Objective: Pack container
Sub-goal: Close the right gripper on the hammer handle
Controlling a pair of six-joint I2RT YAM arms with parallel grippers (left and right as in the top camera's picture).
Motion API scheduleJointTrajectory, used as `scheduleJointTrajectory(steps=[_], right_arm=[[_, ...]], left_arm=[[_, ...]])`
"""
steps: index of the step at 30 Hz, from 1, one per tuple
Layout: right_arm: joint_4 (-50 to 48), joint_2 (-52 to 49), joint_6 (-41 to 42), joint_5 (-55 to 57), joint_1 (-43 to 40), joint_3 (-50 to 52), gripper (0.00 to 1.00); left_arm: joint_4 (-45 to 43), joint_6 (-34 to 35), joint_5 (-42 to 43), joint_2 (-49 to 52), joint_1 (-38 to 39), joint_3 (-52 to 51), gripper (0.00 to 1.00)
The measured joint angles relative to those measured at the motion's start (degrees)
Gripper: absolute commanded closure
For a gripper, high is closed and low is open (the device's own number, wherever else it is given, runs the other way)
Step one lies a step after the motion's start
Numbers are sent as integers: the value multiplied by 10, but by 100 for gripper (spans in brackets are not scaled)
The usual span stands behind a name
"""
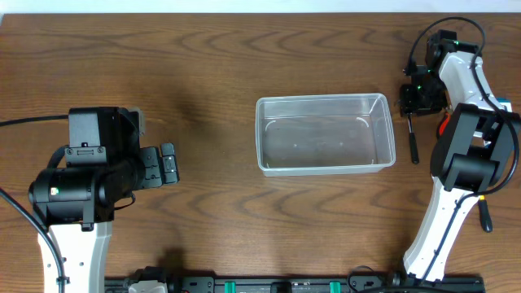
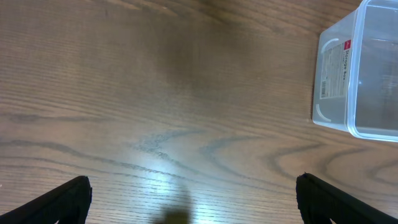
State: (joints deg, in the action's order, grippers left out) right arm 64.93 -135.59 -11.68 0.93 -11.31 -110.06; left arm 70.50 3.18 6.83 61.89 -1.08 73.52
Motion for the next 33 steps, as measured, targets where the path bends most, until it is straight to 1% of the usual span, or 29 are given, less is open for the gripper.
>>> scheduleJointTrajectory(steps=[18,20,24,27,30,32,33], right_arm=[[-10,3,0,2,0,15,55],[-11,3,0,2,0,15,57],[-17,3,-4,2,0,16,68],[-19,3,-5,2,0,16,69],[-20,3,-6,2,0,16,77],[-21,3,-7,2,0,16,79],[-22,3,-7,2,0,16,82]], left_arm=[[0,0,0,0,0,0,2],[0,0,0,0,0,0,2],[0,0,0,0,0,0,2],[0,0,0,0,0,0,2],[0,0,0,0,0,0,2],[0,0,0,0,0,0,2],[0,0,0,0,0,0,2]])
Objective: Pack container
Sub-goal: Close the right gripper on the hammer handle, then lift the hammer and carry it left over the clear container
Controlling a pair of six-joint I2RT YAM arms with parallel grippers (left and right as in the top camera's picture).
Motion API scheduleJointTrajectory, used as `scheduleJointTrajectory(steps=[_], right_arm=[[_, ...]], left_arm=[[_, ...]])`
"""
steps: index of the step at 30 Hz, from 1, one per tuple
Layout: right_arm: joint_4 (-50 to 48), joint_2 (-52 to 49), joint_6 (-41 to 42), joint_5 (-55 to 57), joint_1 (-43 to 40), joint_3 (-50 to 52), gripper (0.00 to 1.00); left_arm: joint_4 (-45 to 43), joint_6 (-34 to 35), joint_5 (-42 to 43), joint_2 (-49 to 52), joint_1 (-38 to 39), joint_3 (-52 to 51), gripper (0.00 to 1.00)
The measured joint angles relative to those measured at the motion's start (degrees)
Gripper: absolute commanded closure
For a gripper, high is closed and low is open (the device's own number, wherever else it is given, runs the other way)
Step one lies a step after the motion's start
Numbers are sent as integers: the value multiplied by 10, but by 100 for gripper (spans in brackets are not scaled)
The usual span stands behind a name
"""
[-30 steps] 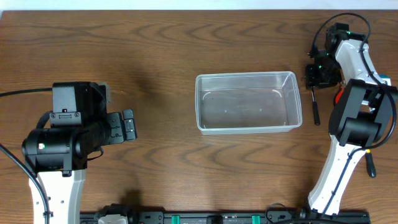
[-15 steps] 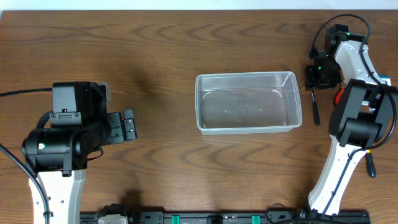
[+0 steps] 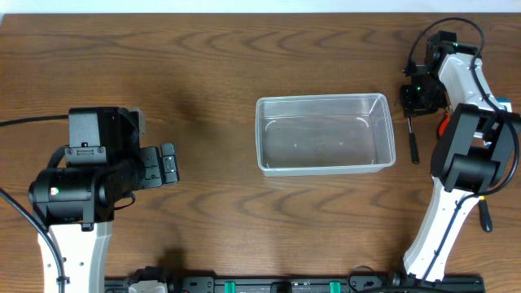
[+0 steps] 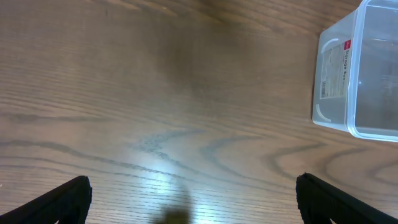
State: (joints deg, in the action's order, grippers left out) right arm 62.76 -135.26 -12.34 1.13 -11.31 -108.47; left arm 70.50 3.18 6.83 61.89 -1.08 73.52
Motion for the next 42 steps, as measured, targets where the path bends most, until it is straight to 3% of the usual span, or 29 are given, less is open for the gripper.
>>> scheduleJointTrajectory(steps=[8,21,42], right_arm=[[-2,0,0,3,0,0,91],[31,-3,0,3,0,-18,96],[234,-5,-29,2,26,-331,94]], left_arm=[[0,0,0,0,0,0,2],[-3,0,0,0,0,0,2],[-5,0,0,0,0,0,2]])
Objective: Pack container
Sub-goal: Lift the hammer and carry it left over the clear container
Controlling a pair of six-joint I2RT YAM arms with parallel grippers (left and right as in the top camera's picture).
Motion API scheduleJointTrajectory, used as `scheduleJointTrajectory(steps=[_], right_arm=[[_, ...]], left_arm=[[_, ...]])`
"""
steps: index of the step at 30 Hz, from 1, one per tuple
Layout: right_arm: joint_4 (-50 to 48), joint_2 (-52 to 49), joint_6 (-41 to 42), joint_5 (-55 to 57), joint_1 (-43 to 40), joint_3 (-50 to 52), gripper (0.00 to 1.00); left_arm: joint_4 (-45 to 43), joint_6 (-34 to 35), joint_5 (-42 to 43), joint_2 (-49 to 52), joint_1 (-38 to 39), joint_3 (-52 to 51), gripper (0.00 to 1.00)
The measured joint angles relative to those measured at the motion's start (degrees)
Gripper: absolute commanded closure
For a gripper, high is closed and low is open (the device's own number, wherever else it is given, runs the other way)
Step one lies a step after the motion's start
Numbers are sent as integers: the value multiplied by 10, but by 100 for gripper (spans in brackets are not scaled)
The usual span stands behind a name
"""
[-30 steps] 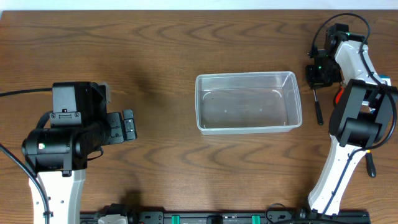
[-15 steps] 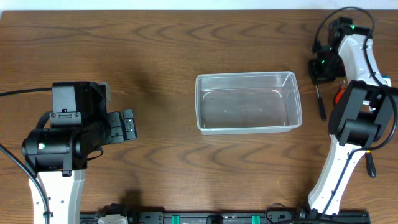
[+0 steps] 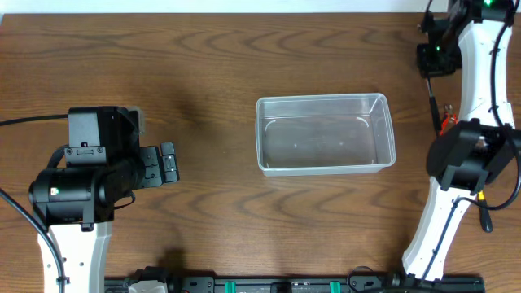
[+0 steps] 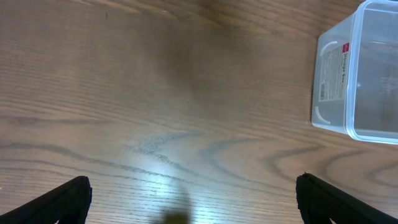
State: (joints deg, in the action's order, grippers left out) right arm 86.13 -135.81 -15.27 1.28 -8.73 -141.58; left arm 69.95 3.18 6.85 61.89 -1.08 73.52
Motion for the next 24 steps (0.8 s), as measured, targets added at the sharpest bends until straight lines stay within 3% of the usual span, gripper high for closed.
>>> scheduleJointTrajectory(steps=[24], right_arm=[[94,0,-150,-33,290,-28,93]], left_arm=[[-14,0,0,0,0,0,2]])
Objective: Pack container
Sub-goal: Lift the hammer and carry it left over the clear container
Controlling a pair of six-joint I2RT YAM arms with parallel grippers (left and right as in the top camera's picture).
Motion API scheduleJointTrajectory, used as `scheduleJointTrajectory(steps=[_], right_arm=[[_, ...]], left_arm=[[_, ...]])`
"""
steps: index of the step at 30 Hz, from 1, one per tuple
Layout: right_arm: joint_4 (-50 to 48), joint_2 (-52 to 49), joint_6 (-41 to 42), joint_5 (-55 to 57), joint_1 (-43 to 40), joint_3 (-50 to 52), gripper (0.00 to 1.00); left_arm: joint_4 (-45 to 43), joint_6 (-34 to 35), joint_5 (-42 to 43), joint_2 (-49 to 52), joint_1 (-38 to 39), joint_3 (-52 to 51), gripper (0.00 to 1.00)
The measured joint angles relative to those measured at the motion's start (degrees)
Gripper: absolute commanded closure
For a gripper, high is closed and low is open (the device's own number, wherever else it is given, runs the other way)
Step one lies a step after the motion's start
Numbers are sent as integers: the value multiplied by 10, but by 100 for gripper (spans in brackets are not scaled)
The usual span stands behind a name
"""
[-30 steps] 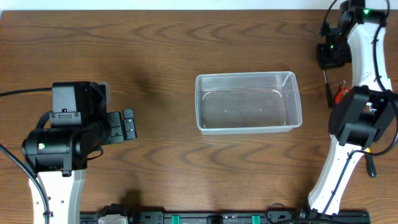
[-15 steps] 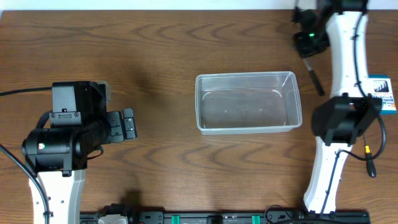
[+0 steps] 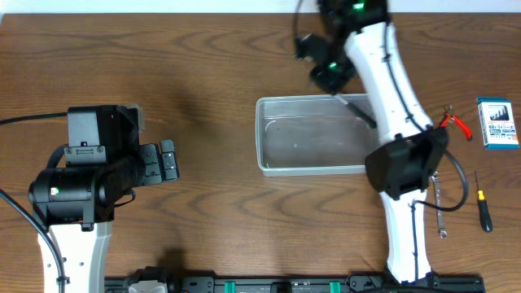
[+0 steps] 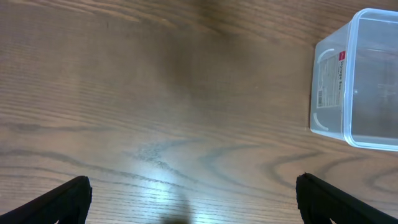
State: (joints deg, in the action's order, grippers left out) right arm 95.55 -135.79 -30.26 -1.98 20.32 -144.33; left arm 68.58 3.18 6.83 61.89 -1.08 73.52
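The clear plastic container [image 3: 260, 134] sits mid-table with nothing lying inside it; its labelled end wall [image 4: 328, 81] shows at the right of the left wrist view. My right gripper [image 3: 330, 77] hangs just above the container's back rim, shut on a slim black tool [image 3: 362, 112] that slants down over the back right part of the container. My left gripper [image 3: 167, 163] stands open over bare wood left of the container, nothing between its fingertips [image 4: 65, 198].
Right of the container lie red-handled pliers [image 3: 456, 122], a small blue box [image 3: 496, 124], a metal wrench [image 3: 438, 203] and a yellow-and-black screwdriver [image 3: 483, 210]. The right arm's links stretch across the container's right end.
My right gripper has moved from the far right back corner to the container's back rim, the black tool still in it. With the arm moved off, the pliers, blue box and other tools show. Left arm unchanged.
First my right gripper sat low at the upper end of the black tool lying right of the container, and stayed there. Later it was raised at the back right with the tool hanging from it. Now the tool hangs over the container. The left gripper stayed open and still.
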Motion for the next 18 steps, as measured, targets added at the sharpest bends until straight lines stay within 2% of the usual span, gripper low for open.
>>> scheduleJointTrajectory(steps=[8,18], right_arm=[[9,0,-53,-23,73,0,93],[8,1,-81,-29,84,5,92]], left_arm=[[0,0,0,0,0,0,2],[0,0,0,0,0,0,2]])
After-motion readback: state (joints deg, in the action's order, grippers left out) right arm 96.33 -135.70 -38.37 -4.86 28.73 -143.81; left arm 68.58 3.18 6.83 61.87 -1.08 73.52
